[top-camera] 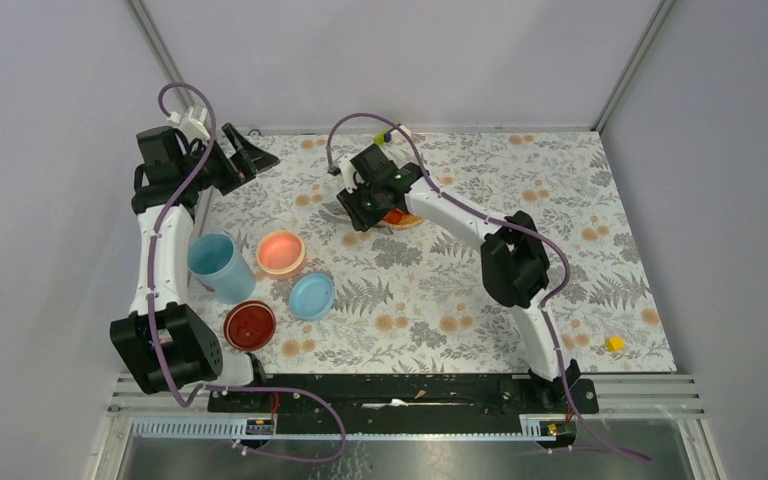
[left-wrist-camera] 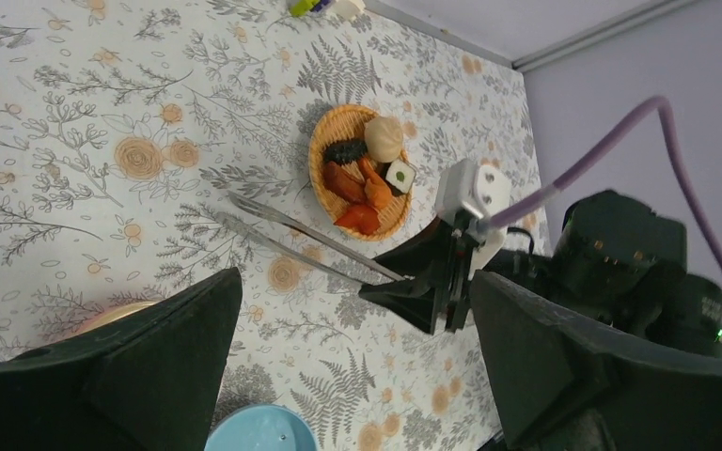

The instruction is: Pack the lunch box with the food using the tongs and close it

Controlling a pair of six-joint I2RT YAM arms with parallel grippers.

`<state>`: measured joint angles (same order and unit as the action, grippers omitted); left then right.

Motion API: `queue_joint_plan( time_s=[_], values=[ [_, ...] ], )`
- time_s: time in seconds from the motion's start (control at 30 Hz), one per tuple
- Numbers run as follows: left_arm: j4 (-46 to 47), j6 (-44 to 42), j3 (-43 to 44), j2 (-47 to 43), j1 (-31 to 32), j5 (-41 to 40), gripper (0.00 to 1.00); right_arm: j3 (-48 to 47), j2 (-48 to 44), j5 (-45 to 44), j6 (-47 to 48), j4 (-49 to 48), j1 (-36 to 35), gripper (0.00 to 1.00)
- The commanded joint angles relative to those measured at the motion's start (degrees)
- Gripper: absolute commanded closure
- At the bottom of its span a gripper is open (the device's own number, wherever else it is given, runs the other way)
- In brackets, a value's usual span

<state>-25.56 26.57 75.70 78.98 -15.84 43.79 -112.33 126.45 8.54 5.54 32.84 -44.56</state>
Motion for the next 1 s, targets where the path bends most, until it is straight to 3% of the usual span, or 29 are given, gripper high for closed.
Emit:
queue_joint_plan(
  time_s=[0.0, 0.2, 0.37, 0.5, 0.67, 0.97],
  values=[
    [3.7, -8.5, -0.9, -0.5, -0.3, 5.8, 0.01, -2.1, -5.6, 5.5, -2.7, 0.4, 2.5, 0.58],
    [1.6, -22.0, 0.3, -0.6, 0.0, 11.2, 0.01, -2.1, -8.2, 12.1, -6.2, 0.4, 5.2, 0.6],
    [-9.1, -42.9, 3.8, 0.8, 4.3, 9.0, 0.01, -1.9, -10.9, 16.7, -8.6, 0.4, 6.3, 0.59],
    [-9.3, -57.8, -1.4, -3.3, 8.4, 7.9, 0.01, -0.4, -13.5, 20.3, -9.5, 0.3, 6.4, 0.59],
    [-11.8, -75.1, -5.2, -5.6, 10.8, 15.6, 0.01, 3.7, -16.3, 26.3, -11.1, -1.6, 6.4, 0.59],
    [-12.1, -96.6, -6.6, -9.2, 16.7, 6.3, 0.02, 9.2, -17.7, 31.4, -14.2, -4.9, 6.4, 0.58]
  ],
)
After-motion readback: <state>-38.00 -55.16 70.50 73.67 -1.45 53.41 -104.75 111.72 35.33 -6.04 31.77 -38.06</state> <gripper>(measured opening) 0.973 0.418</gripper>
